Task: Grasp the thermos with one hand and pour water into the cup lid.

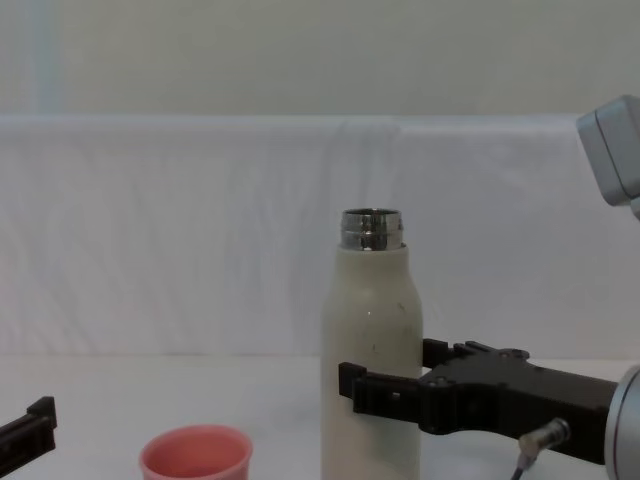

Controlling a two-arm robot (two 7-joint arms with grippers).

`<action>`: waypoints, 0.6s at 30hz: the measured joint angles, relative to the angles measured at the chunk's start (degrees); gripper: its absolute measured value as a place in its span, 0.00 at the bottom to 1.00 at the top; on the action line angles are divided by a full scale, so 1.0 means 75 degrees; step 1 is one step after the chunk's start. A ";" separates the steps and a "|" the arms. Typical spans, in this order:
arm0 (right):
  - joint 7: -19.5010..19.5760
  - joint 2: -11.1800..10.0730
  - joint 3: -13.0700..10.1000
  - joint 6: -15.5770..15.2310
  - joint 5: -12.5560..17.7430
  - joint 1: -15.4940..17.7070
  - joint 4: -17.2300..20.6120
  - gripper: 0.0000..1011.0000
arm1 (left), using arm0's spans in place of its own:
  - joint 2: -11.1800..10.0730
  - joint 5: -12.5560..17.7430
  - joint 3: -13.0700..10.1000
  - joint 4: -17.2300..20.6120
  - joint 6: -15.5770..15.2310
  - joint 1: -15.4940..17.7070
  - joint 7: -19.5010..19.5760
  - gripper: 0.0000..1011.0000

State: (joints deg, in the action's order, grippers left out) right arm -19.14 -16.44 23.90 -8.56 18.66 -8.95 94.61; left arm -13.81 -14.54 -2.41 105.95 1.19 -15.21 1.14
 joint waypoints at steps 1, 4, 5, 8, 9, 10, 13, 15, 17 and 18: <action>0.0001 0.0002 0.0008 0.0000 -0.0001 -0.0012 -0.0010 0.99 | 0.0000 0.0000 0.0000 0.0000 0.0000 0.0000 0.0000 0.99; 0.0010 0.0020 0.0034 0.0002 -0.0002 -0.0071 -0.0055 0.99 | 0.0000 0.0000 0.0000 0.0000 0.0000 0.0000 0.0000 0.99; 0.0012 0.0025 0.0039 0.0005 -0.0002 -0.0085 -0.0066 0.99 | 0.0000 0.0000 0.0000 0.0000 0.0000 0.0000 0.0000 0.99; 0.0015 0.0043 0.0057 0.0012 -0.0002 -0.0126 -0.0097 0.99 | 0.0000 0.0000 0.0000 0.0000 0.0000 0.0000 0.0000 0.99; 0.0017 0.0056 0.0073 0.0020 -0.0004 -0.0156 -0.0121 0.99 | 0.0000 0.0000 0.0000 0.0000 0.0000 0.0000 0.0000 0.99; 0.0017 0.0062 0.0081 0.0022 -0.0006 -0.0169 -0.0132 0.99 | 0.0000 0.0000 0.0000 0.0000 0.0000 0.0000 0.0000 0.99; 0.0020 0.0081 0.0117 0.0034 -0.0029 -0.0225 -0.0178 0.99 | 0.0000 0.0000 0.0000 0.0000 0.0000 0.0000 0.0000 0.99; 0.0026 0.0092 0.0132 0.0036 -0.0044 -0.0252 -0.0196 0.99 | 0.0000 0.0000 0.0000 0.0000 0.0000 0.0000 0.0000 0.99; 0.0036 0.0109 0.0149 0.0037 -0.0063 -0.0289 -0.0221 0.99 | 0.0000 0.0000 0.0000 0.0000 0.0000 0.0000 0.0000 0.99; 0.0038 0.0112 0.0154 0.0037 -0.0067 -0.0297 -0.0228 0.99 | 0.0000 0.0000 0.0000 0.0000 0.0000 0.0000 0.0000 0.99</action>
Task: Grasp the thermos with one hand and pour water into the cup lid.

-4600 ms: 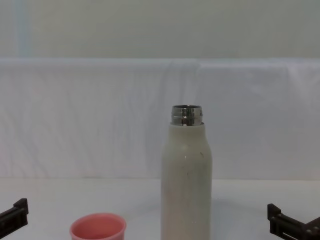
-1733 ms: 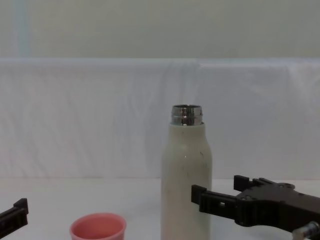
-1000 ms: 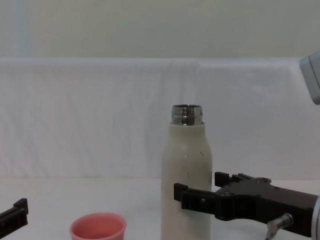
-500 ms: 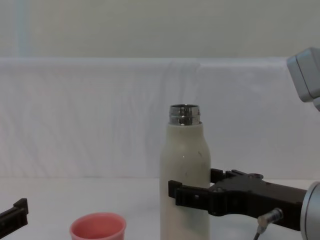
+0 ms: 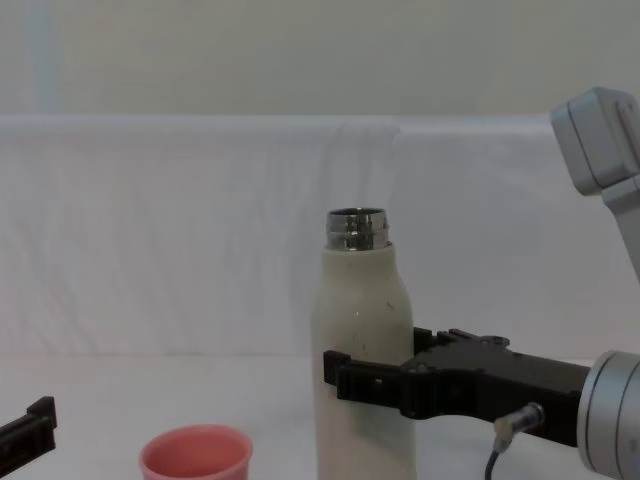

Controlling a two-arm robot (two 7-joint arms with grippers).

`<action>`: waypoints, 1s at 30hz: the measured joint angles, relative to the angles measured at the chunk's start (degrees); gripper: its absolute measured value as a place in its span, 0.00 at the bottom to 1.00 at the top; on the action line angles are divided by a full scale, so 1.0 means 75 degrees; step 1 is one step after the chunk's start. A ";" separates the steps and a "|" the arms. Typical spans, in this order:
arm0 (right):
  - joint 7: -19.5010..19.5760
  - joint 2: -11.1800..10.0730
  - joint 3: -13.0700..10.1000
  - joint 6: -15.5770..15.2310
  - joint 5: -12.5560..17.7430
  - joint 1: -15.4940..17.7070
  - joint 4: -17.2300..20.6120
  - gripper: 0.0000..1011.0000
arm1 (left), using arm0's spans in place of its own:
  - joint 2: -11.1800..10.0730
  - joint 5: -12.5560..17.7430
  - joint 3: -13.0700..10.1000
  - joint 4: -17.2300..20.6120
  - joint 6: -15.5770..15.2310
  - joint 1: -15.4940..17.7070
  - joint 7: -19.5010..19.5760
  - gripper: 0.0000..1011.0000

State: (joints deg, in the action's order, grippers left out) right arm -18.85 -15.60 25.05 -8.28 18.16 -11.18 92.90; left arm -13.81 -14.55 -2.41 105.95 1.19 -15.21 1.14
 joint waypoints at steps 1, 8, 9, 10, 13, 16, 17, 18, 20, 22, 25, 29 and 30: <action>0.0005 0.0009 0.0011 0.0000 -0.0013 -0.0022 -0.0015 0.99 | 0.0000 0.0000 0.0000 0.0000 0.0000 0.0000 0.0000 0.99; 0.0008 0.0036 0.0042 -0.0015 -0.0056 -0.0115 -0.0079 0.99 | 0.0000 0.0000 0.0000 0.0000 0.0000 0.0000 0.0000 0.99; 0.0008 0.0039 0.0045 -0.0018 -0.0061 -0.0124 -0.0086 0.99 | 0.0000 0.0000 0.0000 0.0000 0.0000 0.0000 0.0000 0.99; 0.0008 0.0042 0.0048 -0.0021 -0.0066 -0.0131 -0.0094 0.99 | 0.0000 0.0000 0.0000 0.0000 0.0000 0.0000 0.0000 0.99; 0.0012 0.0063 0.0065 -0.0038 -0.0089 -0.0178 -0.0149 0.99 | 0.0000 0.0000 0.0000 0.0000 0.0000 0.0000 0.0000 0.99; 0.0014 0.0076 0.0069 -0.0049 -0.0101 -0.0204 -0.0189 0.99 | 0.0000 0.0000 0.0000 0.0000 0.0000 0.0000 0.0000 0.99; 0.0014 0.0086 0.0072 -0.0057 -0.0106 -0.0223 -0.0222 0.99 | 0.0000 0.0000 0.0000 0.0000 0.0000 0.0000 0.0000 0.99; 0.0014 0.0094 0.0073 -0.0060 -0.0107 -0.0235 -0.0245 0.99 | 0.0000 0.0000 0.0000 0.0000 0.0000 0.0000 0.0000 0.99; 0.0014 0.0119 0.0081 -0.0064 -0.0108 -0.0265 -0.0306 0.99 | 0.0000 0.0000 0.0000 0.0000 0.0000 0.0000 0.0000 0.99; 0.0014 0.0136 0.0085 -0.0065 -0.0108 -0.0283 -0.0341 0.99 | 0.0000 0.0000 0.0000 0.0000 0.0000 0.0000 0.0000 0.99; 0.0012 0.0170 0.0100 -0.0064 -0.0110 -0.0319 -0.0422 0.99 | 0.0000 0.0000 0.0000 0.0000 0.0000 0.0000 0.0000 0.99; 0.0007 0.0204 0.0113 -0.0057 -0.0117 -0.0350 -0.0492 0.99 | 0.0000 0.0000 0.0000 0.0000 0.0000 0.0000 0.0000 0.99; 0.0007 0.0217 0.0117 -0.0055 -0.0122 -0.0358 -0.0507 0.99 | 0.0000 0.0000 0.0000 0.0000 0.0000 0.0000 0.0000 0.99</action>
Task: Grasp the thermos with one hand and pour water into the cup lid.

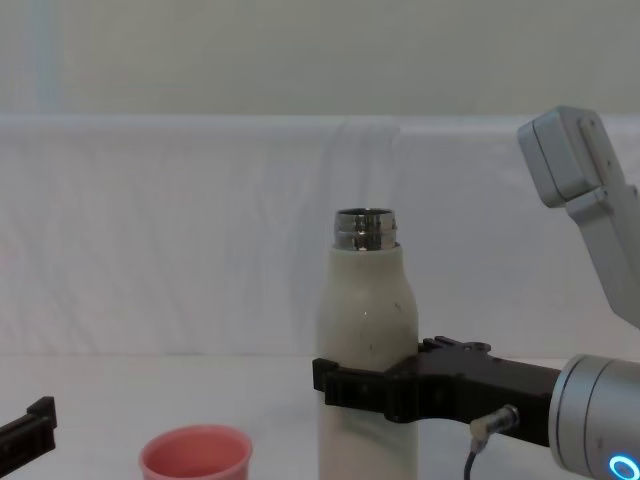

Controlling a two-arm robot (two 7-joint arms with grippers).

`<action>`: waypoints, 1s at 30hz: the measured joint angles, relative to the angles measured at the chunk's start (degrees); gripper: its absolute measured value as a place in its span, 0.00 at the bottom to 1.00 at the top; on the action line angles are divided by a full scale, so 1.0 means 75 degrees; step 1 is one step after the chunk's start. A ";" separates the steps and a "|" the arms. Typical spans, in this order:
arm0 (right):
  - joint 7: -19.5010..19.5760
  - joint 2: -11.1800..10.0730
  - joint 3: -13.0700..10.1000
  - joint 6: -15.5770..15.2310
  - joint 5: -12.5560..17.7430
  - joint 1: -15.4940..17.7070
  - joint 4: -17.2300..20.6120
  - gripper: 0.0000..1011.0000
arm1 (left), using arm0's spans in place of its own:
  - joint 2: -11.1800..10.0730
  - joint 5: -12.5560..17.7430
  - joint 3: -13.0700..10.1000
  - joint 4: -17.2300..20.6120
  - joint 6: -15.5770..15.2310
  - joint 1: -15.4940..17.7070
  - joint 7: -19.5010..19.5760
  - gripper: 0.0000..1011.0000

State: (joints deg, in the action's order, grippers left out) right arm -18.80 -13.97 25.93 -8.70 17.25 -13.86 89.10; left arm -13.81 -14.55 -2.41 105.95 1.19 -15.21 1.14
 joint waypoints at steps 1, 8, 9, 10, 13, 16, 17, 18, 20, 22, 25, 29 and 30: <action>0.0001 0.0008 0.0000 0.0001 -0.0003 -0.0005 -0.0010 0.99 | 0.0000 0.0001 0.0000 0.0000 0.0000 0.0000 0.0000 0.99; 0.0017 0.0059 -0.0010 0.0025 -0.0011 -0.0012 -0.0053 0.99 | 0.0000 0.0000 0.0000 0.0000 0.0000 0.0000 0.0000 0.99; 0.0019 0.0069 -0.0013 0.0028 -0.0011 -0.0015 -0.0064 0.99 | 0.0000 0.0000 0.0000 0.0000 0.0000 0.0000 0.0000 0.99; 0.0019 0.0073 -0.0014 0.0029 -0.0011 -0.0017 -0.0072 0.99 | 0.0000 0.0001 0.0000 0.0000 0.0000 0.0000 0.0000 0.99; 0.0025 0.0090 -0.0014 0.0034 -0.0013 -0.0032 -0.0104 0.99 | 0.0000 0.0000 0.0000 0.0000 0.0000 0.0000 0.0000 0.99; 0.0041 0.0109 -0.0015 0.0035 -0.0021 -0.0056 -0.0133 0.99 | 0.0000 0.0000 0.0000 0.0000 0.0000 0.0000 0.0000 0.99; 0.0045 0.0114 -0.0016 0.0035 -0.0023 -0.0060 -0.0140 0.99 | 0.0000 0.0000 0.0000 0.0000 0.0000 0.0000 0.0000 0.99; 0.0048 0.0118 -0.0016 0.0035 -0.0026 -0.0063 -0.0145 0.99 | 0.0000 0.0001 0.0000 0.0000 0.0000 0.0000 0.0000 0.99; 0.0063 0.0132 -0.0023 0.0035 -0.0034 -0.0066 -0.0162 0.99 | 0.0000 0.0000 0.0000 0.0000 0.0000 0.0000 0.0000 0.99; 0.0069 0.0146 -0.0029 0.0032 -0.0037 -0.0073 -0.0183 0.99 | 0.0000 0.0000 0.0000 0.0000 0.0000 0.0000 0.0000 0.99; 0.0075 0.0166 -0.0036 0.0021 -0.0038 -0.0078 -0.0202 0.99 | 0.0000 0.0001 0.0000 0.0000 0.0000 0.0000 0.0000 0.99; 0.0076 0.0163 -0.0036 0.0021 -0.0038 -0.0078 -0.0202 0.99 | 0.0000 0.0001 0.0000 0.0000 0.0000 0.0000 0.0000 0.99; 0.0076 0.0162 -0.0036 0.0021 -0.0038 -0.0078 -0.0202 0.99 | 0.0000 0.0001 0.0000 0.0000 0.0000 0.0000 0.0000 0.99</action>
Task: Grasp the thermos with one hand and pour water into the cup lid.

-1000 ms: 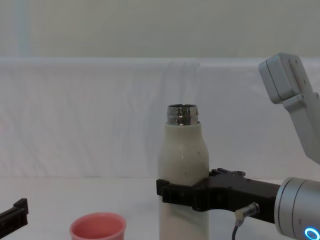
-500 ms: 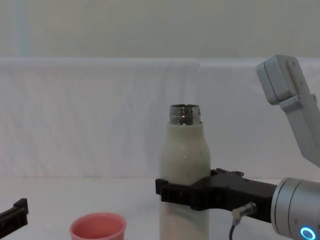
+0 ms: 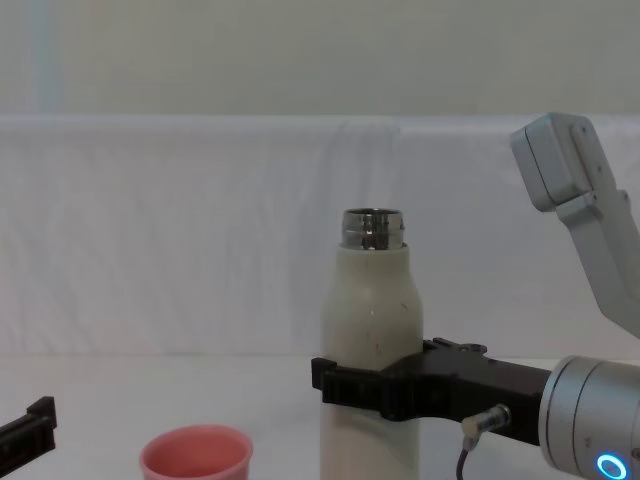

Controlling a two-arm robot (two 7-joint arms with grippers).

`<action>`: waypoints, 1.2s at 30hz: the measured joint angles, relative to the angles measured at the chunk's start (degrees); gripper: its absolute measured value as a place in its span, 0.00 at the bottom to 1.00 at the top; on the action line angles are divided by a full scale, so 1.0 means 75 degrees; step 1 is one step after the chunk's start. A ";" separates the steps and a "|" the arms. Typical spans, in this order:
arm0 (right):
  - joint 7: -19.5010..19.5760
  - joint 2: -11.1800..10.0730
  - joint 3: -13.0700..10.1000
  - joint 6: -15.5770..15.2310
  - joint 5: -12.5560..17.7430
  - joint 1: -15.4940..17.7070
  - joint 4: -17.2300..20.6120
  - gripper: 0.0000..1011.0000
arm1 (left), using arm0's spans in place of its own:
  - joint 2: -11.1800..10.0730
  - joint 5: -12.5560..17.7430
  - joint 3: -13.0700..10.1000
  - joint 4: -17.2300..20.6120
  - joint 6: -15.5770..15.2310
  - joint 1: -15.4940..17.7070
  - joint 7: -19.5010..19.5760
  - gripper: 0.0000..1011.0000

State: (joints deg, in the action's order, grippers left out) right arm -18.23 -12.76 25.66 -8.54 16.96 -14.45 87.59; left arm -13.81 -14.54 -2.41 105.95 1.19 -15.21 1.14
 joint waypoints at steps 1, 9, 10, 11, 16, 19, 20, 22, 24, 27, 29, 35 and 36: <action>0.0000 -0.0001 0.0000 0.0000 0.0000 0.0000 0.0001 0.99 | 0.0000 0.0000 0.0000 0.0000 0.0000 0.0000 0.0000 0.99; 0.0000 -0.0006 0.0000 0.0000 0.0001 0.0001 0.0007 0.95 | 0.0000 -0.0001 0.0000 0.0000 0.0000 0.0000 0.0000 0.99; 0.0000 -0.0006 0.0000 0.0000 0.0001 0.0002 0.0007 0.95 | 0.0000 0.0000 0.0000 0.0000 0.0000 0.0000 0.0000 0.99; 0.0000 -0.0008 0.0001 0.0000 0.0001 0.0003 0.0008 0.95 | 0.0000 0.0000 0.0000 0.0000 0.0000 0.0000 0.0000 0.99; 0.0000 -0.0010 0.0001 0.0000 0.0003 0.0006 0.0012 0.95 | 0.0000 0.0000 0.0000 0.0000 0.0000 0.0000 0.0000 0.99; 0.0001 -0.0012 0.0001 0.0000 0.0003 0.0008 0.0014 0.95 | 0.0000 -0.0001 0.0000 0.0000 0.0000 0.0000 0.0000 0.99; 0.0000 -0.0014 0.0001 0.0000 0.0004 0.0009 0.0016 0.95 | 0.0000 -0.0001 0.0000 0.0000 0.0000 0.0000 0.0000 0.99; 0.0000 -0.0014 0.0001 0.0000 0.0003 0.0009 0.0017 0.95 | 0.0000 0.0000 0.0000 0.0000 0.0000 0.0000 0.0000 0.99; 0.0000 -0.0016 0.0001 0.0000 0.0004 0.0009 0.0019 0.95 | 0.0000 0.0000 0.0000 0.0000 0.0000 0.0000 0.0000 0.99; 0.0004 -0.0016 -0.0001 0.0000 0.0004 0.0012 0.0020 0.95 | 0.0000 -0.0001 0.0000 0.0000 0.0000 0.0000 0.0000 0.99; 0.0047 -0.0012 -0.0037 0.0024 0.0009 0.0044 0.0036 0.95 | 0.0000 0.0000 0.0000 0.0000 0.0000 0.0000 0.0000 0.99; 0.0123 -0.0043 -0.0167 0.0117 0.0008 0.0144 0.0164 0.95 | 0.0000 0.0000 0.0000 0.0000 0.0000 0.0000 0.0000 0.99; 0.0143 -0.0063 -0.0196 0.0128 0.0006 0.0175 0.0227 0.95 | 0.0000 0.0000 0.0000 0.0000 0.0000 0.0000 0.0000 0.99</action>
State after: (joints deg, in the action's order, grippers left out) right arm -17.16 -13.23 24.19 -7.59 17.01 -13.14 89.29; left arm -13.81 -14.54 -2.41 105.95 1.19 -15.21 1.14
